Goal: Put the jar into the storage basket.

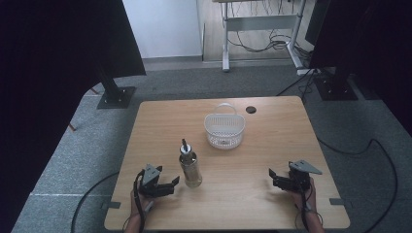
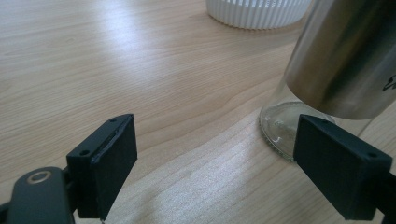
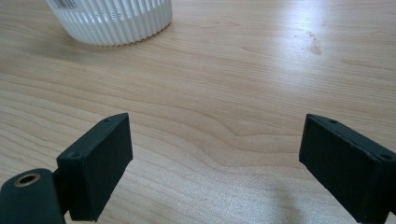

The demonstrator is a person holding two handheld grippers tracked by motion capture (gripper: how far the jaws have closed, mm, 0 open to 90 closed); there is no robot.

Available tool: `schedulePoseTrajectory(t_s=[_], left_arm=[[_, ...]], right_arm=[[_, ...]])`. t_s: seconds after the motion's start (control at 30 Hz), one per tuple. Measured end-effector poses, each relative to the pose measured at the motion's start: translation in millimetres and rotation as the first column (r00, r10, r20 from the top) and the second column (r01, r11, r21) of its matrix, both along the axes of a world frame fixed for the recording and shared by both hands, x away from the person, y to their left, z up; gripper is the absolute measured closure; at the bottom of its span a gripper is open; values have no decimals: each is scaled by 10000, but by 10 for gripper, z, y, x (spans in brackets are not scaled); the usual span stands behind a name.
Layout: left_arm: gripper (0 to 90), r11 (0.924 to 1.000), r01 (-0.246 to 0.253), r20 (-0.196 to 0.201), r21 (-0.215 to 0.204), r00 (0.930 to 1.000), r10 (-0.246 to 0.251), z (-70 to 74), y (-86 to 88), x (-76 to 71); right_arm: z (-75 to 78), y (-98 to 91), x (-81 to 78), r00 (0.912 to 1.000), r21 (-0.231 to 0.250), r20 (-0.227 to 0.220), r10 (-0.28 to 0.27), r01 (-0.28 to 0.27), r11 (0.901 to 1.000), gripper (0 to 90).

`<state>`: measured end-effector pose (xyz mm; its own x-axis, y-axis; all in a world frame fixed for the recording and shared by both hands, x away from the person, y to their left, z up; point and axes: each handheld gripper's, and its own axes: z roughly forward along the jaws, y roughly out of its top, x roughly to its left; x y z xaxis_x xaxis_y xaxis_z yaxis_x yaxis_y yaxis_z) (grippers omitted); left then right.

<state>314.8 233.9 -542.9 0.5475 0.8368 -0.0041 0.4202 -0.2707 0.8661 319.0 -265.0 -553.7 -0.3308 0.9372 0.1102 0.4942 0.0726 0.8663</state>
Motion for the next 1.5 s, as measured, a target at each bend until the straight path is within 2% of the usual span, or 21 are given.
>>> schedulePoseTrajectory(t_s=[0.63, 1.07, 1.3, 1.5], left_arm=[[131, 9999, 8, 140, -139, 9999, -6, 71, 19, -16], [131, 9985, 313, 492, -444, 9984, -291, 200, 77, -85], [131, 9955, 527, 797, -785, 9957, -464, 277, 81, -137], [133, 9947, 635, 911, -812, 9943, -561, 297, 67, -159]], right_arm=[[-1, 21, 17, 9999, -344, -53, 155, -157, 9993, 87], [-3, 24, 31, 9995, -450, -172, 265, -272, 9986, 87], [-3, 31, 33, 9995, -500, -189, 261, -270, 9984, 87], [-4, 36, 36, 9994, -584, -221, 272, -284, 9979, 87]])
